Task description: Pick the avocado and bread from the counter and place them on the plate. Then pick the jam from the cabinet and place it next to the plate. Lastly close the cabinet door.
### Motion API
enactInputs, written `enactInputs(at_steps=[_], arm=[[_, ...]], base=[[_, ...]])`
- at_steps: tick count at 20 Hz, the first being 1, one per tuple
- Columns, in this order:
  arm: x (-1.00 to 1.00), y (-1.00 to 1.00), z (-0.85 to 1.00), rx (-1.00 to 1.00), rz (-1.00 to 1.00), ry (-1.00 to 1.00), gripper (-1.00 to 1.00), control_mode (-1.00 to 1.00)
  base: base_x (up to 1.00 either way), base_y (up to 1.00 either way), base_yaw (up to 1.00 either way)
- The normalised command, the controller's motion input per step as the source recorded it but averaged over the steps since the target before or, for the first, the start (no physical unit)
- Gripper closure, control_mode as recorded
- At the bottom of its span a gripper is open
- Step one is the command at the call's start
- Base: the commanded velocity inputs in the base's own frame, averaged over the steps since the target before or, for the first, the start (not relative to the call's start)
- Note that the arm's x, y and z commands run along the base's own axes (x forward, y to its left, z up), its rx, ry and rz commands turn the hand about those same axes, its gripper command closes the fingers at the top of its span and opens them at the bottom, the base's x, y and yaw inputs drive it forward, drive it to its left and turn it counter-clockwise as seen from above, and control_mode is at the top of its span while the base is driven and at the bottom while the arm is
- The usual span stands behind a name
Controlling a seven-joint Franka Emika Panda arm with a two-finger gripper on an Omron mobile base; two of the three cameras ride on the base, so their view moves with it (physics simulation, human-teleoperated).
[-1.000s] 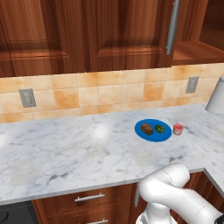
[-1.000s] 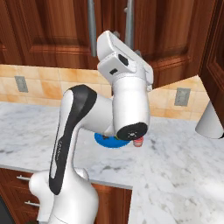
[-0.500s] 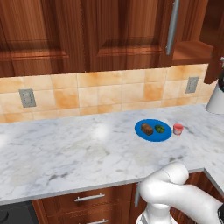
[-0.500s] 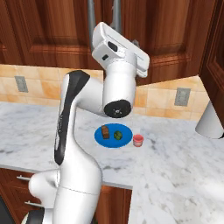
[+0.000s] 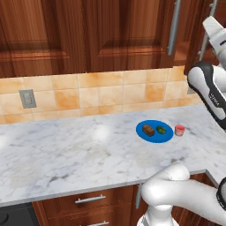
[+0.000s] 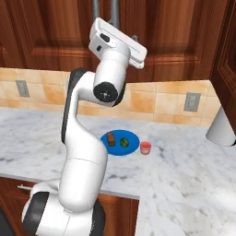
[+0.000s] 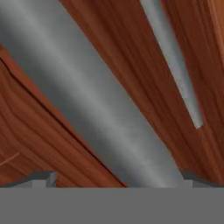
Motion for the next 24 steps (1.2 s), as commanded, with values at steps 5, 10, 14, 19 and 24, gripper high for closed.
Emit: enactInputs(at_steps=[5, 10, 14, 19, 24], arm=[[0.98, 0.0, 0.0, 0.0, -0.04, 0.22, -1.0, -1.0], [0.99, 0.0, 0.0, 0.0, 0.0, 0.31, -1.0, -1.0], [0.99, 0.0, 0.0, 0.0, 0.0, 0.33, -1.0, -1.0], [0.82, 0.0, 0.0, 0.0, 0.0, 0.23, -1.0, -1.0], [0.85, 0.0, -0.01, 0.0, 0.01, 0.14, -1.0, -1.0]], base=[[0.0, 0.0, 0.0], [0.0, 0.0, 0.0], [0.0, 0.0, 0.0], [0.0, 0.0, 0.0], [0.0, 0.0, 0.0]])
